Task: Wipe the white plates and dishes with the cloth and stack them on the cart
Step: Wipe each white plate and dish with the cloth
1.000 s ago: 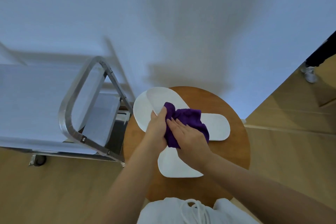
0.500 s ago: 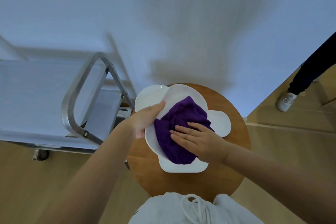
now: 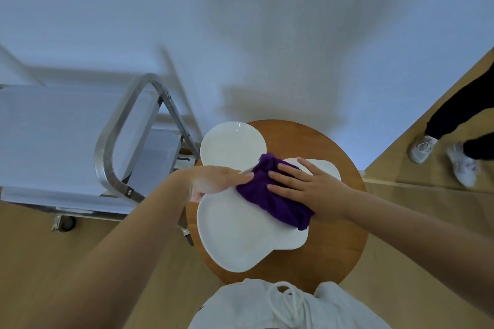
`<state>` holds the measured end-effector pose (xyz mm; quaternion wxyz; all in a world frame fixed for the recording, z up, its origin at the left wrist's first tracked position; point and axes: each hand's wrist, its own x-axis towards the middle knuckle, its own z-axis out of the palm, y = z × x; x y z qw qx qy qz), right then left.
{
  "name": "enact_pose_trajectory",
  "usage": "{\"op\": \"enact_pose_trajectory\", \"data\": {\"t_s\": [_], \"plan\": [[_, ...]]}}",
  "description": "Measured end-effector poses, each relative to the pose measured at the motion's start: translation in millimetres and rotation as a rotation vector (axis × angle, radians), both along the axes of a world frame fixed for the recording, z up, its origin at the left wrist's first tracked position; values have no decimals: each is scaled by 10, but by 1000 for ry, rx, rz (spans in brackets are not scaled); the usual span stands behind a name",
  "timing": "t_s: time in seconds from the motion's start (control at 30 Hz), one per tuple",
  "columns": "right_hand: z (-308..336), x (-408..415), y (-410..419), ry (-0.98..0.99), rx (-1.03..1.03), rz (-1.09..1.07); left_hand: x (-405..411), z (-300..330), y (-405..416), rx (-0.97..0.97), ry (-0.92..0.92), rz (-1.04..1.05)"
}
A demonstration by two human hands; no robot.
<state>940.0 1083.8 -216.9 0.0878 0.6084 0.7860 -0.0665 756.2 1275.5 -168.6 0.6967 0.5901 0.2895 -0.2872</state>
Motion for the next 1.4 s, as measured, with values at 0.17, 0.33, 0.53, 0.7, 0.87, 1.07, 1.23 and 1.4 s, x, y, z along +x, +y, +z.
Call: {"op": "enact_pose_trajectory", "data": {"t_s": [0.17, 0.33, 0.53, 0.7, 0.87, 1.07, 1.23, 1.4], "plan": [[-69, -208, 18, 278, 117, -264, -24, -187, -62, -59, -77, 377], [-158, -454, 25, 333, 124, -330, 29, -269, -218, -28, -34, 604], [-86, -932, 3, 465, 270, -354, 119, -235, -315, 68, 38, 888], [161, -913, 160, 581, 423, -433, 116, -207, -263, -174, 76, 971], [558, -533, 136, 1222, 260, -931, -91, -220, -74, -68, -60, 797], [623, -351, 30, 1981, 313, -1086, -274, -417, -226, 180, -194, 829], [380, -295, -55, 2068, 246, -1361, -265, -385, -335, -386, -408, 1004], [108, -272, -136, 1784, 215, -1752, -182, -263, -440, -405, -419, 1017]]}}
